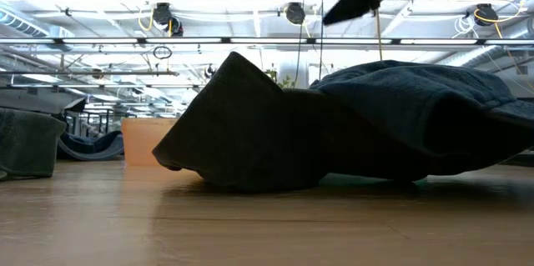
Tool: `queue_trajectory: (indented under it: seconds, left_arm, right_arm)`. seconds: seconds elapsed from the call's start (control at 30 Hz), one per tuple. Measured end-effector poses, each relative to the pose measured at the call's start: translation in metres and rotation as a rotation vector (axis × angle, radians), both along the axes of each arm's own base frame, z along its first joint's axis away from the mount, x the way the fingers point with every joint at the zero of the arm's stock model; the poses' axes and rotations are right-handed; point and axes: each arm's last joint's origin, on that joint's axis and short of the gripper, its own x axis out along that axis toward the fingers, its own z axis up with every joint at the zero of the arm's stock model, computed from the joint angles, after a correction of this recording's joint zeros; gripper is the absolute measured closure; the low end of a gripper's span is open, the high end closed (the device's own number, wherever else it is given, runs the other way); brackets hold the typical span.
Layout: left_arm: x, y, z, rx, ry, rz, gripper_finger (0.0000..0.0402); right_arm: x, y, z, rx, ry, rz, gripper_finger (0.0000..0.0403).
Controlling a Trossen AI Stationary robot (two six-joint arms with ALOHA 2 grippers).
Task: Pick & Place hat
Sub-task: Put the top gray cap into the green bin
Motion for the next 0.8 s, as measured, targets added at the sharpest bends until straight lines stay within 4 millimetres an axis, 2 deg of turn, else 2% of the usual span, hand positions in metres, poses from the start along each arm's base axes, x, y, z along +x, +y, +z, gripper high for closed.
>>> queue_trajectory:
  seconds: [0.2,0.33,0.4,0.53,0.63,0.8]
  left_arm:
    - [0.0,0.0,0.0,0.017,-0.009,-0.003,0.0215]
    - [0.0,0.0,0.0,0.019,-0.01,-0.004,0.0215]
    - [0.0,0.0,0.0,0.021,-0.011,-0.004,0.0215]
    - [0.0,0.0,0.0,0.026,-0.014,-0.006,0.0215]
    - [0.0,0.0,0.0,0.044,-0.023,-0.01,0.0215]
    - [0.0,0.0,0.0,0.043,-0.022,-0.009,0.0215]
  right_arm:
    - [-0.003,0.024,0.017,-0.006,-0.133,0.044,0.0135]
    - [-0.006,0.037,0.025,-0.03,-0.186,-0.008,0.0135]
    - [-0.007,0.04,0.023,0.02,-0.193,-0.059,0.0135]
    - [-0.001,0.039,0.002,0.16,-0.089,-0.15,0.0135]
    - [0.009,0.037,-0.027,0.183,0.034,-0.175,0.0135]
    - [0.028,0.036,-0.07,0.19,0.127,-0.175,0.0135]
